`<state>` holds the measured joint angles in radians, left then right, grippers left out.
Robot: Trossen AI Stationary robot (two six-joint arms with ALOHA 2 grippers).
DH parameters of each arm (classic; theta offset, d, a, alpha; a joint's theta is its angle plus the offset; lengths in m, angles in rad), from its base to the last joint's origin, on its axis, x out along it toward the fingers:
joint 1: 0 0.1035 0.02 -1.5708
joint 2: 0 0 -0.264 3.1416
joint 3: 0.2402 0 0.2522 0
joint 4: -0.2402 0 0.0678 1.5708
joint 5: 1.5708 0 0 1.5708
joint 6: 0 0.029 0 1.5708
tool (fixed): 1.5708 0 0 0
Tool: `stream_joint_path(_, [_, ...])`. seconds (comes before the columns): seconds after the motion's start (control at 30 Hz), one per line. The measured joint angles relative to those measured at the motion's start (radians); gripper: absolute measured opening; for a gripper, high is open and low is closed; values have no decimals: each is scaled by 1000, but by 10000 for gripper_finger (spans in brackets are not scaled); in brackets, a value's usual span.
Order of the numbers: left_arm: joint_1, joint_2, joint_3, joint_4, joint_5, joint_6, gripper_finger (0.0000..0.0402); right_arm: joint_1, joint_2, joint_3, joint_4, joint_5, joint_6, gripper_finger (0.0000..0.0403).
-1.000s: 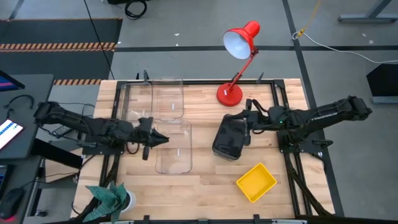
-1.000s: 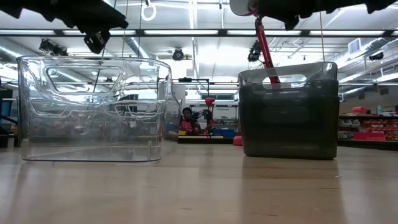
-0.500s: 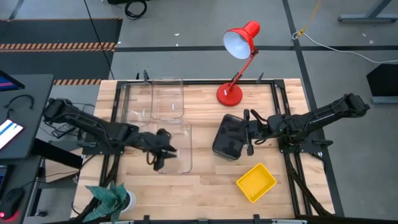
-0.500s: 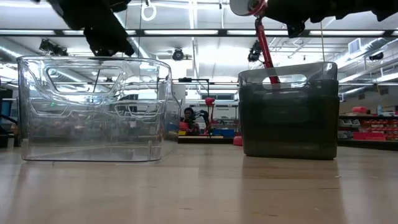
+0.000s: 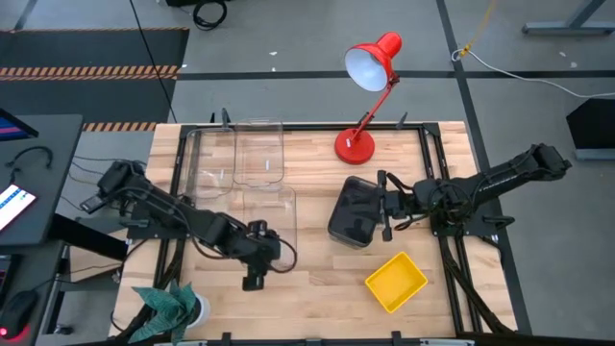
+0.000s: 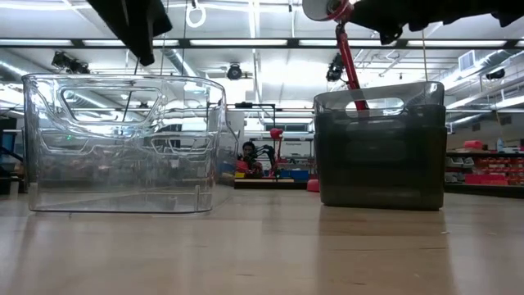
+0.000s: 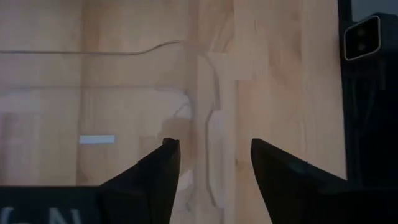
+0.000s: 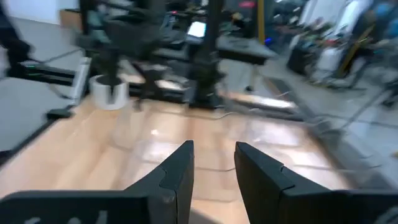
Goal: Stack baskets by color
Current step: Stack the top left transparent bin on top of the top right transparent bin
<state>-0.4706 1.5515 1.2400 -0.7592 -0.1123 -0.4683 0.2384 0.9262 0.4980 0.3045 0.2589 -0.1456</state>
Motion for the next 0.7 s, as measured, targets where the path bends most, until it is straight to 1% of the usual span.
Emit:
stream_joint_path(0.1, [-1,45,64,-50,2,-23,210,-23,-20,1,25,17,-37,121])
stream_joint_path(0.2, [0,85,107,-81,2,-46,210,-42,-38,2,20,6,-31,121])
stream_joint_path(0.37, [0,111,122,-91,18,-40,210,-41,-43,2,-13,-4,-7,121])
stream_joint_path(0.5, [11,97,122,-194,14,-44,202,-35,-43,2,-21,-22,-4,121])
stream_joint_path(0.6, [14,63,121,-295,-76,-44,190,-28,-43,2,-21,-26,9,121])
stream_joint_path(0.7, [4,23,121,-359,-159,-43,176,-18,-43,2,-25,-25,19,121])
